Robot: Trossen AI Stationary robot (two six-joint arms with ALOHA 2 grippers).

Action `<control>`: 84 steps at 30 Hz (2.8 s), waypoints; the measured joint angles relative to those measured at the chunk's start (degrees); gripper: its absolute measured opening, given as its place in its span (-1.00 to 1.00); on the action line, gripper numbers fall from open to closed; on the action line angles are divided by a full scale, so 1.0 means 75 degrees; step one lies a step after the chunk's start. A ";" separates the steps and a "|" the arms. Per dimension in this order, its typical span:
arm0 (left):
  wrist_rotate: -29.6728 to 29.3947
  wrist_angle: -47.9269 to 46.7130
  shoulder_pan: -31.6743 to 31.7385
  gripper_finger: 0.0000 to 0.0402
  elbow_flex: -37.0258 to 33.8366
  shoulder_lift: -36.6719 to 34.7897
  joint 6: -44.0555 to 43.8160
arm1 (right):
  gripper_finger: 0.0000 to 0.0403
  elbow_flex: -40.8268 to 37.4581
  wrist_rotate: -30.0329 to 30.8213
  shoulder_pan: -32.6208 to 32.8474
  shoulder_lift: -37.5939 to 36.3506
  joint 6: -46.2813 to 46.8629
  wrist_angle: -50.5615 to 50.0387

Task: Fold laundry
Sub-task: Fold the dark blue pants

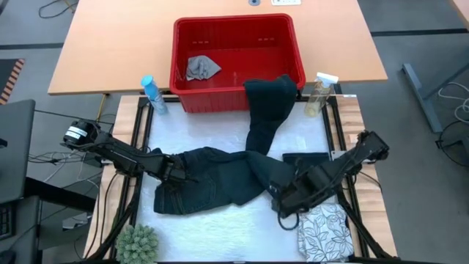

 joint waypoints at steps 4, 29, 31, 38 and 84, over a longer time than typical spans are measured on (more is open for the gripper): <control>0.0006 -0.0008 0.0000 -0.47 0.0000 0.0000 -0.0061 | -0.02 -0.0015 -0.0954 0.0213 0.0441 -0.0543 0.0006; 0.1139 -0.0142 0.0003 -0.47 0.0000 -0.0006 0.0740 | 0.44 -0.0641 -0.0466 0.0380 0.2797 0.0113 0.0445; 0.1159 -0.0161 0.0003 -0.47 0.0000 -0.0006 0.0742 | 0.44 -0.1012 -0.0511 0.0383 0.2798 0.0219 0.0679; 0.1160 -0.0282 0.0003 -0.47 0.0000 -0.0006 0.1008 | 0.36 -0.1719 -0.0348 0.0246 0.2809 0.1468 0.0365; 0.0756 -0.0921 0.0000 -0.47 -0.0009 0.0003 0.0518 | -0.36 -0.0906 -0.0747 -0.7164 -0.1771 -0.6138 0.0010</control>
